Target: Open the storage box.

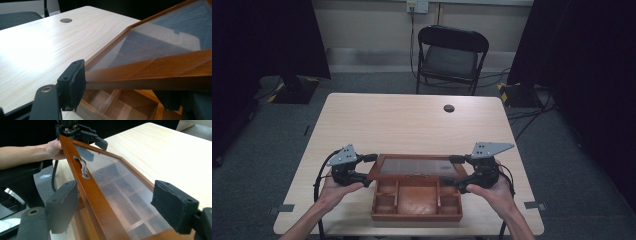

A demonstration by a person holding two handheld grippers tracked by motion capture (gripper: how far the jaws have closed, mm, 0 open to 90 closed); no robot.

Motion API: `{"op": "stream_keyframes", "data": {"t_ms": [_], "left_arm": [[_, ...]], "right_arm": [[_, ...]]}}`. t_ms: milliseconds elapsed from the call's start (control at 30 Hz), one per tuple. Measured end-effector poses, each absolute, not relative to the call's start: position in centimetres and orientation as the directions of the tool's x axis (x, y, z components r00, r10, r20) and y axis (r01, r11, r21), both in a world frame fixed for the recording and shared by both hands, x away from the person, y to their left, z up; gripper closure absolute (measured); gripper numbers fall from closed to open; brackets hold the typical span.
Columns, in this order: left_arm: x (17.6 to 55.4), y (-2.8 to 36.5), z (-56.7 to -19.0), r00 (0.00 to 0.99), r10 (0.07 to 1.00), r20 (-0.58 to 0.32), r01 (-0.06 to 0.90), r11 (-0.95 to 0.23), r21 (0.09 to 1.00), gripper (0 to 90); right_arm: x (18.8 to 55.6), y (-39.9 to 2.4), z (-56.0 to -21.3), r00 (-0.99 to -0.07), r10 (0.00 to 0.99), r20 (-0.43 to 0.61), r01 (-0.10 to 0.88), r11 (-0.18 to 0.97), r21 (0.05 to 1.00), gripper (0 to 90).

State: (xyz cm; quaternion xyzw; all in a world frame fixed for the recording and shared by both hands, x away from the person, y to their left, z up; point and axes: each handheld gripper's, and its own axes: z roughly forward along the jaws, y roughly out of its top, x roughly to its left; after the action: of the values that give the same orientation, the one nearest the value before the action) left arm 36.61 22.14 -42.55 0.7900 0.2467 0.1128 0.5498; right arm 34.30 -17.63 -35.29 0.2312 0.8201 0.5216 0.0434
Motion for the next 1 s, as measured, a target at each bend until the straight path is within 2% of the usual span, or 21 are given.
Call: {"op": "stream_keyframes", "data": {"t_ms": [200,400,533,800,1000], "left_arm": [[36.6,21.8,-41.7,0.849,0.520,-0.092,0.254,-0.248,0.935,36.1],[36.8,21.7,-41.2,0.855,0.510,-0.090,0.250,-0.255,0.934,38.7],[37.1,21.7,-40.9,0.856,0.509,-0.092,0.254,-0.258,0.932,38.9],[37.9,21.7,-40.4,0.860,0.498,-0.113,0.265,-0.246,0.932,41.6],[38.4,21.3,-40.0,0.861,0.494,-0.119,0.261,-0.231,0.937,46.8]], "right_arm": [[35.0,-18.2,-35.9,-0.879,0.448,0.165,0.343,0.351,0.871,17.6],[35.5,-18.7,-36.3,-0.870,0.468,0.157,0.341,0.342,0.876,19.7],[36.0,-18.9,-36.6,-0.861,0.481,0.166,0.353,0.330,0.875,24.5],[37.1,-19.0,-36.6,-0.861,0.475,0.181,0.353,0.303,0.885,43.0],[37.7,-18.9,-36.4,-0.857,0.481,0.185,0.350,0.279,0.894,45.4]]}}
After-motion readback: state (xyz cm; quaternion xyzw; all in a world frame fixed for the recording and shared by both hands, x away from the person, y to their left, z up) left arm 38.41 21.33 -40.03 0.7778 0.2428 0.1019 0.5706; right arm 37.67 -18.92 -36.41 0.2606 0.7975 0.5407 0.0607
